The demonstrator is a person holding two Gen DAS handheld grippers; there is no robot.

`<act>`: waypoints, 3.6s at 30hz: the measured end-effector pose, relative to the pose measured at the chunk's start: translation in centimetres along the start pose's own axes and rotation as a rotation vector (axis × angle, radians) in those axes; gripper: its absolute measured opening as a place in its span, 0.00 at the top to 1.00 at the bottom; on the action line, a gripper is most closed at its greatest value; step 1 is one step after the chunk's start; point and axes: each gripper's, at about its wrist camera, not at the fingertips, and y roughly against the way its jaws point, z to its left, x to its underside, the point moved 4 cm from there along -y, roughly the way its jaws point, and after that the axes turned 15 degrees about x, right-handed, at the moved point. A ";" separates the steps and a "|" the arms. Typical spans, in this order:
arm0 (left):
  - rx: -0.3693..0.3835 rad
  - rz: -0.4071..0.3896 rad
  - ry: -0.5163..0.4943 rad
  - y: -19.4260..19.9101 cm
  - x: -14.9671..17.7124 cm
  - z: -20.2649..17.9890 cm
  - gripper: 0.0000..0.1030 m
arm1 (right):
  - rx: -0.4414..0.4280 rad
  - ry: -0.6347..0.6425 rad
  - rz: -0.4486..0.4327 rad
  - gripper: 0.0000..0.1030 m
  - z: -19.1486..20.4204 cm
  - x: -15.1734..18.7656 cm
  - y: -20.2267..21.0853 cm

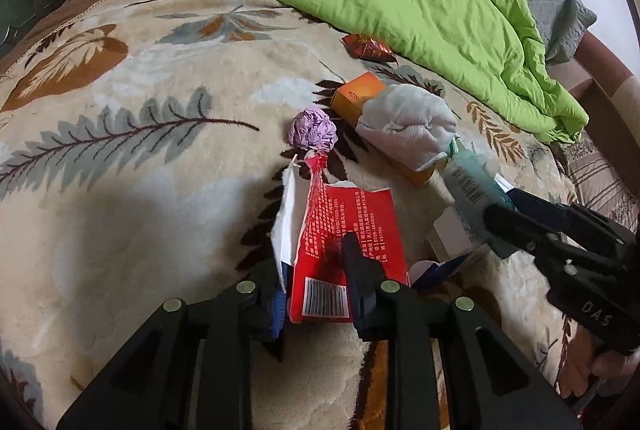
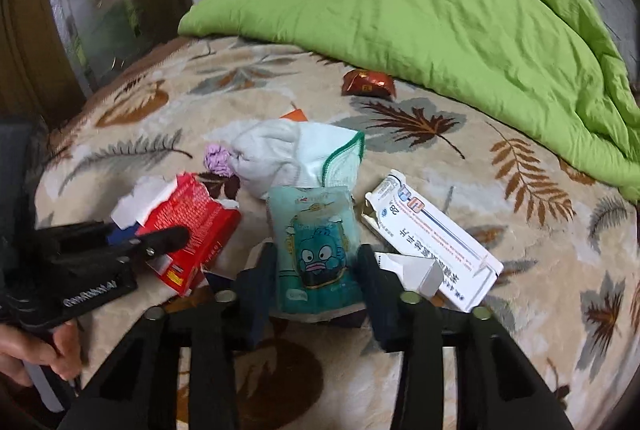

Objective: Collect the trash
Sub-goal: 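Grasp the red snack box with the left tool while the right tool grasps the teal cartoon packet, then lift the red snack box with the left tool while the right tool lifts the teal packet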

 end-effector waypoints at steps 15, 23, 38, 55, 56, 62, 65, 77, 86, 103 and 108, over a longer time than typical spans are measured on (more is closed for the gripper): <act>-0.016 -0.046 -0.056 1.5 0.2 -1.2 0.91 | -0.049 -0.220 -0.012 0.91 -2.1 4.2 5.1; 0.001 -0.138 -0.095 5.1 0.9 -3.9 0.96 | -0.088 -0.258 0.010 0.72 -3.4 4.8 5.8; -0.064 -0.211 -0.126 6.6 0.6 -3.7 0.96 | 0.010 -0.030 0.023 0.42 -0.9 1.4 0.2; -0.061 -0.247 -0.204 8.2 1.7 -6.2 0.96 | -0.039 -0.194 0.034 0.92 -3.1 5.7 4.9; -0.052 -0.245 -0.200 8.3 2.0 -6.4 0.96 | -0.040 -0.197 0.029 0.92 -3.2 5.9 5.3; -0.030 -0.235 -0.221 8.5 3.0 -7.5 0.96 | -0.107 -0.193 0.041 0.91 -2.9 6.9 7.2; -0.031 -0.234 -0.223 8.5 3.1 -7.6 0.96 | -0.089 -0.163 0.045 0.72 -2.5 7.1 7.5; -0.026 -0.233 -0.182 8.5 2.9 -6.4 0.96 | -0.042 0.036 0.120 0.36 -1.1 6.3 1.8; -0.018 -0.227 -0.199 8.2 2.9 -6.8 0.96 | 0.052 -0.008 0.108 0.71 -0.7 7.1 2.2; -0.064 -0.255 -0.320 9.7 5.7 -10.1 0.96 | 0.036 -0.290 -0.072 0.73 -3.1 9.6 10.6; -0.077 -0.250 -0.363 9.3 6.1 -10.8 0.96 | 0.041 -0.306 -0.066 0.73 -3.3 10.0 10.6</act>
